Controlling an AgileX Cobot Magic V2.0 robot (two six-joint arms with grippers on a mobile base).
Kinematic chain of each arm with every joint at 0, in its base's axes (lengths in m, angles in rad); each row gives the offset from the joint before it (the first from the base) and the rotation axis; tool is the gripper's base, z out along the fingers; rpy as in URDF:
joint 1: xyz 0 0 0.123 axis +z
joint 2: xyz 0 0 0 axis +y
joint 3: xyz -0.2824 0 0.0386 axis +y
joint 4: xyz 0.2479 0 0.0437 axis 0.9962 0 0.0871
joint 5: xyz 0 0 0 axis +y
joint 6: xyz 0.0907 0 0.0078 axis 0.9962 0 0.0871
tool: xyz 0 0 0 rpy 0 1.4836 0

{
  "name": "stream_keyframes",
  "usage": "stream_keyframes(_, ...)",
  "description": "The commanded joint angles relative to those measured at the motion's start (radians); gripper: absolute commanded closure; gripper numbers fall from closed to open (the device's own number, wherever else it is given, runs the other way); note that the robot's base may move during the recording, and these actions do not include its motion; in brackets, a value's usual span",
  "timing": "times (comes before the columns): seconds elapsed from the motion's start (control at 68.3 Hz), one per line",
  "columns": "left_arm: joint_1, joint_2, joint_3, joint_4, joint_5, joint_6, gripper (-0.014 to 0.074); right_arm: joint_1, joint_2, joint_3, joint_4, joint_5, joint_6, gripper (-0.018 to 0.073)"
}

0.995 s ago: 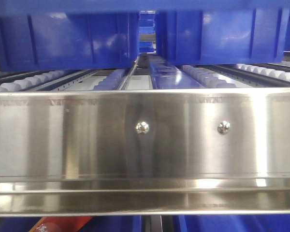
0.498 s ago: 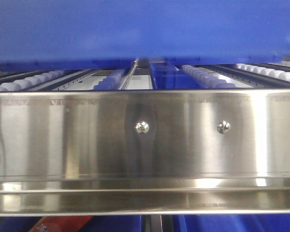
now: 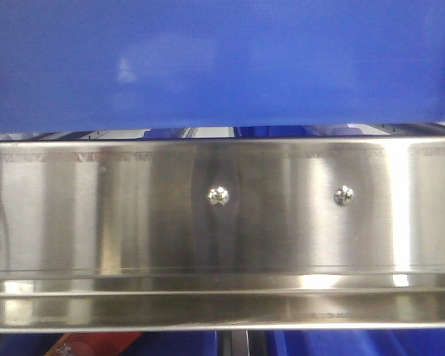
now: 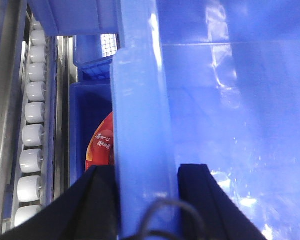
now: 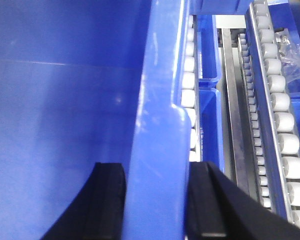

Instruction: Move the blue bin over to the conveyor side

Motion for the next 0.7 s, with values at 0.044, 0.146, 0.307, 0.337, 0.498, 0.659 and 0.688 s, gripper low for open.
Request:
stream_keyframes(0.044,0.002,-0.022,-0.013,0.044,-0.074,0.006,0.0605,-0.007,-0.031,-0.013,-0.067,-0.074,-0.017,0.0636)
stream_keyframes(0.146,0.002,-0.022,-0.013,0.044,-0.074,0.006,0.0605,-0.007,-0.031,-0.013,-0.067,-0.074,-0.017,0.0636)
stream_keyframes(0.307,0.002,-0.022,-0.013,0.044,-0.074,0.006,0.0605,-0.007,-0.031,-0.013,-0.067,-0.074,-0.017,0.0636)
stream_keyframes(0.337,0.002,-0.022,-0.013,0.044,-0.074,0.006,0.0605,-0.007,-0.031,-0.013,-0.067,-0.074,-0.017,0.0636)
stream_keyframes(0.498,0.002,-0.022,-0.013,0.044,-0.074,0.006,0.0605,-0.007,-0.031,-0.013,-0.067,-0.078,-0.017,0.0636)
stream_keyframes(0.659,0.002,-0.022,-0.013,0.044,-0.074,0.006,0.0605,-0.007,-0.031,-0.013,-0.067,-0.078,-0.017,0.0636)
stream_keyframes(0.688,0.002,-0.022,-0.013,0.044,-0.074,0.006,0.0605,-0.007,-0.031,-0.013,-0.067,-0.078,-0.017,0.0636)
